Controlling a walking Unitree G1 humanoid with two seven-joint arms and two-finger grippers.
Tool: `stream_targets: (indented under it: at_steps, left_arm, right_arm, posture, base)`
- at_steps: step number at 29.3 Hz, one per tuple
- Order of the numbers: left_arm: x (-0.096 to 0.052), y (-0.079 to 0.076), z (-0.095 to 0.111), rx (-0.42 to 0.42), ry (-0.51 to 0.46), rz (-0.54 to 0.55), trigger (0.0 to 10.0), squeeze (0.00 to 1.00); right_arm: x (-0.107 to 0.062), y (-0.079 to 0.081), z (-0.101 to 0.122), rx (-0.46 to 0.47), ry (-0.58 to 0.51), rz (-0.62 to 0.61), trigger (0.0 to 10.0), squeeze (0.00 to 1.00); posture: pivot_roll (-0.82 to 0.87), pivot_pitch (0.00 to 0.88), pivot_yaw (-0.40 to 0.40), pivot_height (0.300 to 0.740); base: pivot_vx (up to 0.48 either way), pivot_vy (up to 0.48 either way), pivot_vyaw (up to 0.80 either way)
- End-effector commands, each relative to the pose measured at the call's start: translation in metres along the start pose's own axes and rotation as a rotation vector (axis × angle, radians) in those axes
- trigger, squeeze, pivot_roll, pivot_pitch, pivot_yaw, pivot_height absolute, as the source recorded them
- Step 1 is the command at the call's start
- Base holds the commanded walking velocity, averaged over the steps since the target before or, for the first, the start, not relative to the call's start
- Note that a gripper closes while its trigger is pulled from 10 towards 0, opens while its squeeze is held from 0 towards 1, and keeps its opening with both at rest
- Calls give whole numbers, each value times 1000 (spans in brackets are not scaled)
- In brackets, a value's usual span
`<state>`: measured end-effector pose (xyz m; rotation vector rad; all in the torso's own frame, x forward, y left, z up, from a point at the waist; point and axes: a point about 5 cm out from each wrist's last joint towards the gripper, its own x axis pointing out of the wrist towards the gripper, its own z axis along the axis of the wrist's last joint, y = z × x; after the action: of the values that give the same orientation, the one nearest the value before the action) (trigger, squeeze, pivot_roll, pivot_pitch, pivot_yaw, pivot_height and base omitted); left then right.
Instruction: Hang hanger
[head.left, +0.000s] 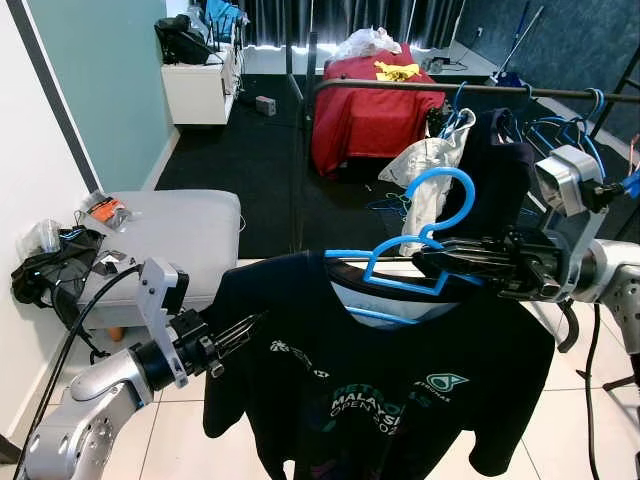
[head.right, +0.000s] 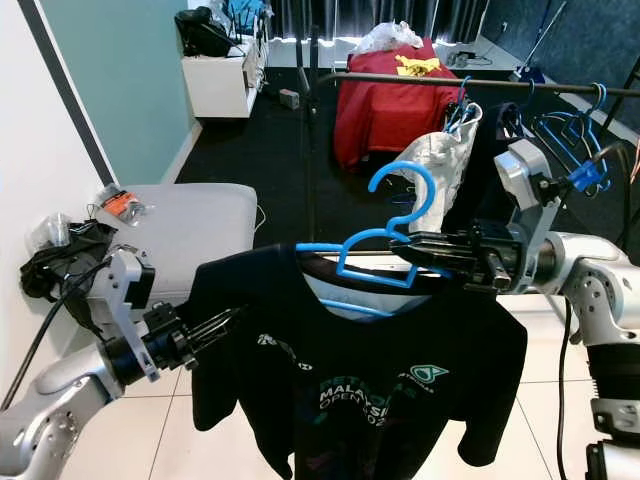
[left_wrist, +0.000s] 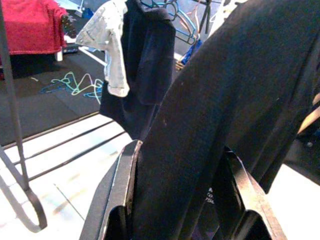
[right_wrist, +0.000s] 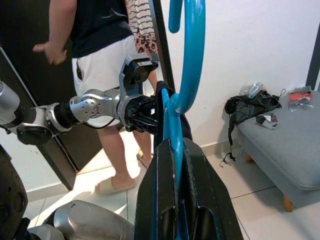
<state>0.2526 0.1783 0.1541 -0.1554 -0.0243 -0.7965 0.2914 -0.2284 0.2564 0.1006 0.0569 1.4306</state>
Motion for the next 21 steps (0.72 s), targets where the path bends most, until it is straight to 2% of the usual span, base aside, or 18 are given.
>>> stream_targets:
  at_steps: [1,2,3,4,5,7,14,21]
  left_arm:
    - [-1,0,4,1,-13,-6,7922,0]
    - [-1,0,4,1,-13,-6,7922,0]
    - [-1,1,5,-1,-17,-7,4980,0]
    - [-1,1,5,-4,-21,-9,3490,0]
    - [-1,1,5,-4,-21,-9,3490,0]
    - [0,1,6,-18,-30,-10,0,0]
    - [2,0,8,-42,-51,-14,0,0]
    - [2,7,14,-56,-99,23,0,0]
  right_arm:
    - [-3,0,6,-27,-1,-3,10000,0]
    - [-3,0,6,-27,-1,-3,10000,0]
    - [-3,0,6,-26,1,-2,10000,0]
    - [-3,0,6,-25,2,-1,10000,0]
    - [-3,0,6,-25,2,-1,10000,0]
    - [-3,0,6,-24,3,1,10000,0]
    - [-1,1,5,-21,3,4,10000,0]
    - [-1,1,3,-14,9,5,10000,0]
  posture:
    - [-81,0,-40,740]
    - [-81,0,-40,740]
    - [-81,0,-40,740]
    - [-80,0,-41,740]
    - [-80,0,-41,740]
    - [-80,0,-41,740]
    - [-81,0,-41,740]
    - [-82,0,-41,740]
  base:
    - [0,0,0]
    - [0,0,0]
    - [0,0,0]
    - [0,0,0]
    - [0,0,0]
    - [0,0,0]
    - [0,0,0]
    - [0,0,0]
